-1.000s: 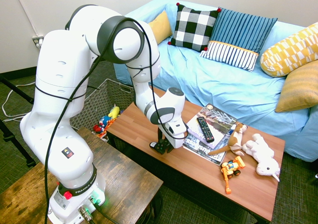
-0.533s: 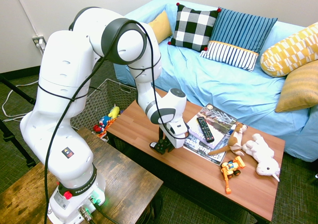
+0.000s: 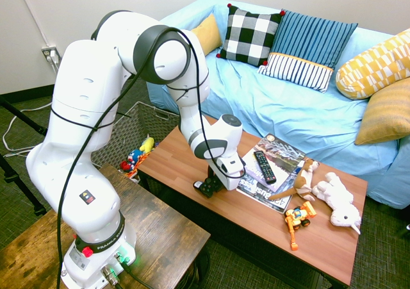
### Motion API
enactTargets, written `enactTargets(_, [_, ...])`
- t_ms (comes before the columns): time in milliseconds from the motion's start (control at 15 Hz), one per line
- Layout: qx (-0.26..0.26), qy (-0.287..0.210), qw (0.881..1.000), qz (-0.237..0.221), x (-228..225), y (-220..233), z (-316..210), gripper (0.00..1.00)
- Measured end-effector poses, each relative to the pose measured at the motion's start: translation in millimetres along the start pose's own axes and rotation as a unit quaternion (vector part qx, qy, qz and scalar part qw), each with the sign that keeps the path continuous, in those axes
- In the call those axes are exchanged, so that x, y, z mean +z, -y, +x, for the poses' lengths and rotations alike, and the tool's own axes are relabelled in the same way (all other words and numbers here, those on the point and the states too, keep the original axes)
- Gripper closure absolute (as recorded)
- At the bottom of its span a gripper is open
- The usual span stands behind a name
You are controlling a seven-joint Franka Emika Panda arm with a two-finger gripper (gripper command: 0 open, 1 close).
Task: Put the gamepad in the basket
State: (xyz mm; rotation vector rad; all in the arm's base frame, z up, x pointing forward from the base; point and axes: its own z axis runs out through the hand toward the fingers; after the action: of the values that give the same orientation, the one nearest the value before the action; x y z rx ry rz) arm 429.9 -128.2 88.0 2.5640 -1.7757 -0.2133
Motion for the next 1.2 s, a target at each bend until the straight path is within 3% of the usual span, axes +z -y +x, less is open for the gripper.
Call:
enactTargets(200, [-0.015, -0.001, 1.000, 0.023, -28, 11, -5, 1.00])
enactTargets(400, [-0.055, -0.008, 0.997, 0.056, -92, 36, -39, 1.00])
enactTargets(733, [-0.131, -0.040, 0.987, 0.080, -186, 95, -189, 1.00])
enactTargets(933, [-0.169, -0.057, 0.981, 0.080, -190, 124, -297, 1.00])
enactTargets(1200, [-0.199, -0.060, 0.976, 0.064, -144, 163, -414, 1.00])
